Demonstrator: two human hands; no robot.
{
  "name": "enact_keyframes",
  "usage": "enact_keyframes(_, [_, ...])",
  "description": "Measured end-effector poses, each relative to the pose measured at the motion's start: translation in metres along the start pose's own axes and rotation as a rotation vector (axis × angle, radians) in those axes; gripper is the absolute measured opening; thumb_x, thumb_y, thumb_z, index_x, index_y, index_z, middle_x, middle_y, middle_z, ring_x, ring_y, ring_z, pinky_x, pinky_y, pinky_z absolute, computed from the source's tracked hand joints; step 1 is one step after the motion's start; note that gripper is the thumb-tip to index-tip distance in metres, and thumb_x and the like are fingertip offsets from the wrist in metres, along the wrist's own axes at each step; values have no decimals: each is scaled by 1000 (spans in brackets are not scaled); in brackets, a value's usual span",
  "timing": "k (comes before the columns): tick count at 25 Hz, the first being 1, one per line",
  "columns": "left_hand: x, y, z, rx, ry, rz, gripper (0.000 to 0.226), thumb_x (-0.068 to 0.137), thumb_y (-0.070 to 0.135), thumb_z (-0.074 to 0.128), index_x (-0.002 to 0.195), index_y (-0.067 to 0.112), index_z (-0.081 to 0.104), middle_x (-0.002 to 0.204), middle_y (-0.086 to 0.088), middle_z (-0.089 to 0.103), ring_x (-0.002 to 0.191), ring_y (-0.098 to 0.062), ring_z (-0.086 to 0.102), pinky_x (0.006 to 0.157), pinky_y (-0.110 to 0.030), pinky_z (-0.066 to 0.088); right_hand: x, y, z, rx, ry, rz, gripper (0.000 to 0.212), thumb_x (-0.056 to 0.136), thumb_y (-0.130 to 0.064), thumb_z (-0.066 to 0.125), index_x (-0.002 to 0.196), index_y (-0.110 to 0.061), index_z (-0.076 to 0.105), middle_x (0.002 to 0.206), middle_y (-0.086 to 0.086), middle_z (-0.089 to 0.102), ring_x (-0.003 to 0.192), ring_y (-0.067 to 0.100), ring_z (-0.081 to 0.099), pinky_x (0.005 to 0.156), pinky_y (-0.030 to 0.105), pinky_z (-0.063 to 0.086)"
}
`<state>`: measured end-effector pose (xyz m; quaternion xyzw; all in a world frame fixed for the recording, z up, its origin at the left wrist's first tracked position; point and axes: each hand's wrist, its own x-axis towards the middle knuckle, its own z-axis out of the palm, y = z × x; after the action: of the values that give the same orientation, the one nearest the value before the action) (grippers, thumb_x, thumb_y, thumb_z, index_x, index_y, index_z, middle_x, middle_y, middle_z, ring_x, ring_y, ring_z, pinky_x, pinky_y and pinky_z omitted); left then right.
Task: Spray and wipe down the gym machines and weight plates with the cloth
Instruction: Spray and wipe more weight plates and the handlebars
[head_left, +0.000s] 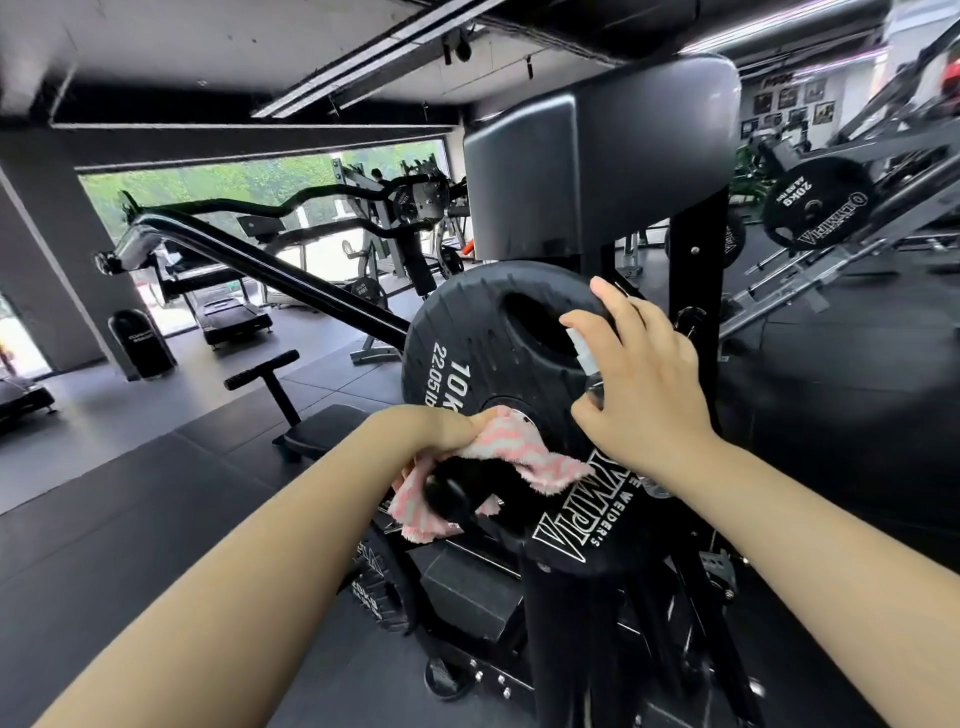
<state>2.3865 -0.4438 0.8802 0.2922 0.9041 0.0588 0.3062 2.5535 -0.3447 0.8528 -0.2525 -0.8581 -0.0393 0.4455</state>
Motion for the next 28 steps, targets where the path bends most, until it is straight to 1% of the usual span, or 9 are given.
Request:
enact_keyframes(2, [-2,11,6,1,-84,46,86,83,74,37,135,6,44,136,-13,49,124,-32,49,102,-36,41,-1,-1,3,-11,34,-3,69,60,-10,65,124,-24,44,149,7,33,130,37,36,95,54,34])
enact_keyframes(5, [10,35,17,248,27,140,71,91,57,42,143,9,35,148,-12,36,134,-26,36,110,-33,28,-1,-4,8,-50,96,2,72,55,-10,68,120,-26,43,145,10,38,125,40,40,92,54,37])
enact_keyframes(9, [29,54,24,643,141,240,56,89,51,37,136,22,47,141,-4,47,124,-30,47,105,-41,37,0,-7,11,-88,141,20,73,52,-12,70,119,-26,45,143,10,41,123,40,43,90,52,38])
enact_keyframes(11, [24,54,22,618,113,261,48,92,44,40,130,19,52,136,-5,51,118,-28,51,101,-37,40,1,-8,11,-98,139,31,72,53,-12,70,119,-26,45,144,10,40,123,39,42,90,52,38])
enact_keyframes(16, [2,8,17,-179,-17,210,58,88,40,55,134,7,44,123,-4,50,112,-23,49,88,-31,38,-1,-7,11,-91,113,35,72,54,-12,71,120,-25,46,145,10,39,124,40,41,90,52,38])
enact_keyframes(20, [-9,-29,30,-869,-241,230,23,90,22,53,101,2,57,82,-15,66,68,-24,62,62,-30,54,-1,-5,8,-97,88,15,70,53,-12,72,119,-23,51,145,11,39,124,41,41,89,51,39])
enact_keyframes(23, [-14,-44,42,-1052,-212,330,15,92,17,50,101,9,58,87,-15,64,60,-21,63,51,-27,54,-1,-6,8,-97,86,8,70,53,-12,73,119,-22,52,145,12,38,124,42,40,89,51,39])
enact_keyframes(26, [-15,-55,57,-994,-63,489,14,89,25,58,98,14,58,75,-7,63,50,-15,54,44,-23,41,-1,-5,9,-103,104,1,70,52,-12,72,118,-23,50,145,12,38,124,42,41,89,52,39])
enact_keyframes(28, [-15,-65,69,-896,68,642,22,85,31,63,101,17,56,71,-1,65,51,-12,54,45,-25,47,-1,-5,9,-99,109,3,70,53,-11,71,119,-23,50,145,12,38,124,42,40,90,53,38])
